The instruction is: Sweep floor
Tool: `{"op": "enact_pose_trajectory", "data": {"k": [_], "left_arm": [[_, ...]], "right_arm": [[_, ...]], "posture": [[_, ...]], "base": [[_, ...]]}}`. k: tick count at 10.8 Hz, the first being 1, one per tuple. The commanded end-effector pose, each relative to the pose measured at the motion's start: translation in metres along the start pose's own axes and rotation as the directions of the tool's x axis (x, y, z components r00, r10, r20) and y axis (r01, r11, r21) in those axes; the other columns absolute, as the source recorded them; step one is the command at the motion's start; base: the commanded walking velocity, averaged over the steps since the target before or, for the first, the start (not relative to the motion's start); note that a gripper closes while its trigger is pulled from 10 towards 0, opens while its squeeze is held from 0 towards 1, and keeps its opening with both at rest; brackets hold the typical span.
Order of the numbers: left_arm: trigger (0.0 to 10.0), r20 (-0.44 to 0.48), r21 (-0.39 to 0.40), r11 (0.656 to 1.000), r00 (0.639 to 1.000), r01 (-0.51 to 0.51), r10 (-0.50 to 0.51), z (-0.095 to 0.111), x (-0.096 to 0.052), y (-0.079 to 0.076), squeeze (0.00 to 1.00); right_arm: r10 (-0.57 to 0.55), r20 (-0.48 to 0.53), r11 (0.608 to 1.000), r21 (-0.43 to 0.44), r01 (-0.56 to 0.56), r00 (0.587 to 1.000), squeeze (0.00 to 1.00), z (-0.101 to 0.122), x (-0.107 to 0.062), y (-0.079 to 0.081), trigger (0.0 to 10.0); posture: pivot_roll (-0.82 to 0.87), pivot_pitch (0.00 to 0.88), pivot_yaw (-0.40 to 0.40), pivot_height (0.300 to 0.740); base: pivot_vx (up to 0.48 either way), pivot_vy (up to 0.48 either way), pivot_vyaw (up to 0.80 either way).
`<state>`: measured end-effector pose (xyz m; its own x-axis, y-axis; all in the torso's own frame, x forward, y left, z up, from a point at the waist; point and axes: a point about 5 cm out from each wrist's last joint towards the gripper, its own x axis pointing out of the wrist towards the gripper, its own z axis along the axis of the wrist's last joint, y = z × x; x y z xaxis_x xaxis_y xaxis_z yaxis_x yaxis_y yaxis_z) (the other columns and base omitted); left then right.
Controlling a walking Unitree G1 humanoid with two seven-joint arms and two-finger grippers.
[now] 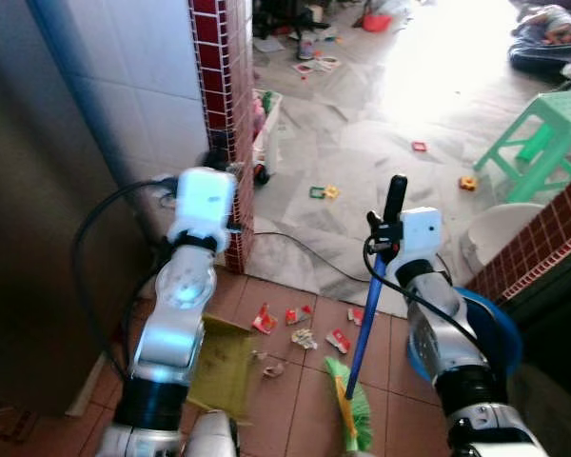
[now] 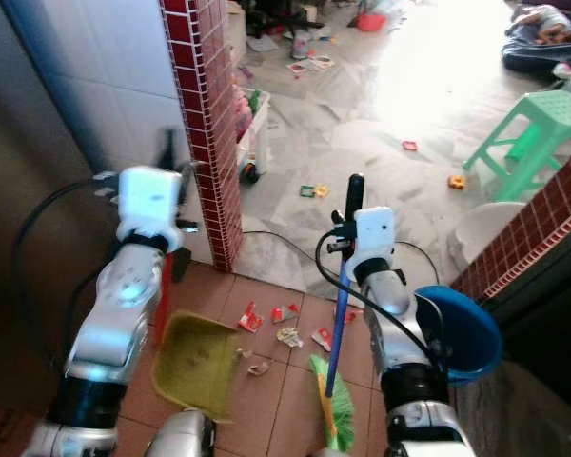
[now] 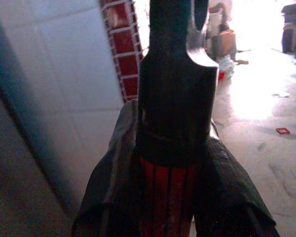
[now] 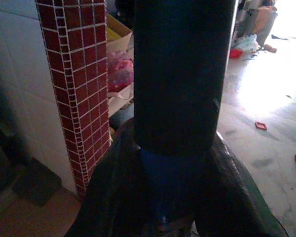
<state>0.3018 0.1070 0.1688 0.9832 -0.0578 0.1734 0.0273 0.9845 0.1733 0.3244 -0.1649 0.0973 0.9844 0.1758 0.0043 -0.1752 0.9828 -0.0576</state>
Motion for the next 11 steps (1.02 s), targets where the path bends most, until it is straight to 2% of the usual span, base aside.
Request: {"op": "enact_pose_trajectory", "data": {"k": [1, 4, 11], "left_arm": [[10.0, 0.060, -0.018, 1.000, 0.998, -0.004, 0.005, 0.0158, -0.0006, -0.0001, 0.00], [10.0, 0.023, -0.035, 0.999, 1.000, -0.011, 0.012, 0.0099, -0.0034, -0.0024, 0.00], [10.0, 0.007, -0.053, 0.998, 1.000, -0.014, 0.014, 0.0085, -0.0024, -0.0077, 0.00]], "right_arm": [[0.000, 0.050, 1.000, -0.016, 0.001, 0.999, 0.00, 0.0147, 0.0058, -0.0008, 10.0], [-0.013, 0.041, 1.000, -0.002, 0.013, 0.999, 0.00, 0.0106, 0.0044, 0.0010, 10.0], [-0.014, 0.038, 1.000, -0.006, 0.014, 0.999, 0.00, 0.0105, 0.0066, 0.0014, 10.0]], "posture": [[0.07, 0.079, -0.043, 0.740], [0.06, 0.062, -0.046, 0.740], [0.05, 0.055, -0.046, 0.740]], "base": [[0.000, 0.000, 0.00], [0.000, 0.000, 0.00], [-0.274, 0.000, 0.00]]}}
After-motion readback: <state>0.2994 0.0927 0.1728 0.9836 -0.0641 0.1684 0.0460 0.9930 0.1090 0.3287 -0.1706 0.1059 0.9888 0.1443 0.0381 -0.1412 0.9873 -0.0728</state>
